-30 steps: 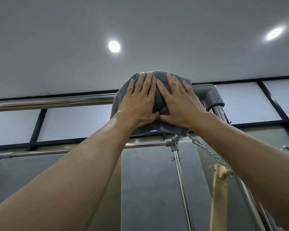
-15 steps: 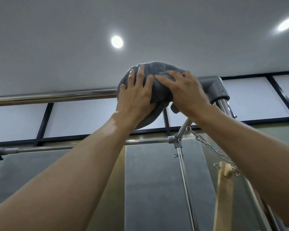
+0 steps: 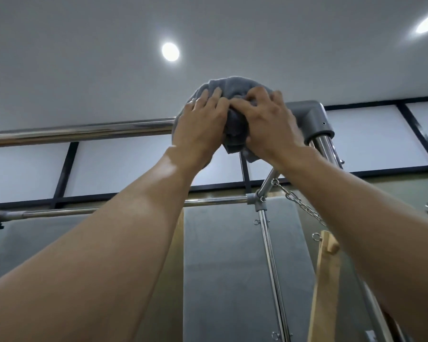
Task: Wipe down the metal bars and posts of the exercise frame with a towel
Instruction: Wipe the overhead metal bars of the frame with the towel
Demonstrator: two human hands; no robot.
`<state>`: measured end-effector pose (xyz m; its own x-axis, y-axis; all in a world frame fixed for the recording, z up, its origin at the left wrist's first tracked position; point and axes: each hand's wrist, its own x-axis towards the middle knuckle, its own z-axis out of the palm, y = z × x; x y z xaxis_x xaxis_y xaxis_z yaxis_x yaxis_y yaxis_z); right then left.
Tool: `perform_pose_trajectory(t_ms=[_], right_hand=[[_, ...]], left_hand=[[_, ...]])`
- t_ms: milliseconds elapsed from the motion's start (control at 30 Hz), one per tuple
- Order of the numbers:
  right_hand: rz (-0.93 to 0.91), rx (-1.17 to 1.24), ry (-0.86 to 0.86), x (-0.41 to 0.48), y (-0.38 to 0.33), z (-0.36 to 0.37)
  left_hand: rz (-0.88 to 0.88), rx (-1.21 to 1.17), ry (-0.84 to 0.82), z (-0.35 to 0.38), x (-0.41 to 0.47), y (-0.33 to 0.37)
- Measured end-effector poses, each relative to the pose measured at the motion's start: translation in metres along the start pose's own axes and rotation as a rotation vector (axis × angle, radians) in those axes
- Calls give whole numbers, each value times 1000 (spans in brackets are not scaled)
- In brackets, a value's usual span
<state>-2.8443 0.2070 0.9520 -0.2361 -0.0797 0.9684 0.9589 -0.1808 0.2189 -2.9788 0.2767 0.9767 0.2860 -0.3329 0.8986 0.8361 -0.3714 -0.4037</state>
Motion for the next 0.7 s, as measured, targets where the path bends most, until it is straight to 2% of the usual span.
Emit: perform_pose_trajectory(t_ms=[67, 200, 300, 400, 467, 600, 700], right_hand=[[-25, -9, -56, 2, -14, 3], [-115, 25, -58, -15, -3, 1], [30, 167, 0, -15, 12, -5], [145, 237, 22, 4, 0, -4], [117, 235, -14, 13, -21, -2], [-61, 161, -80, -4, -39, 11], [-35, 222, 15, -9, -27, 9]], left_hand=[[-19, -9, 12, -1, -12, -11], [94, 73, 53, -10, -34, -6], [123, 11, 7, -20, -14, 16], [-23, -26, -20, -25, 5, 13], [-96, -52, -39, -28, 0, -8], [-34, -46, 23, -29, -45, -31], [19, 3, 15, -30, -43, -19]])
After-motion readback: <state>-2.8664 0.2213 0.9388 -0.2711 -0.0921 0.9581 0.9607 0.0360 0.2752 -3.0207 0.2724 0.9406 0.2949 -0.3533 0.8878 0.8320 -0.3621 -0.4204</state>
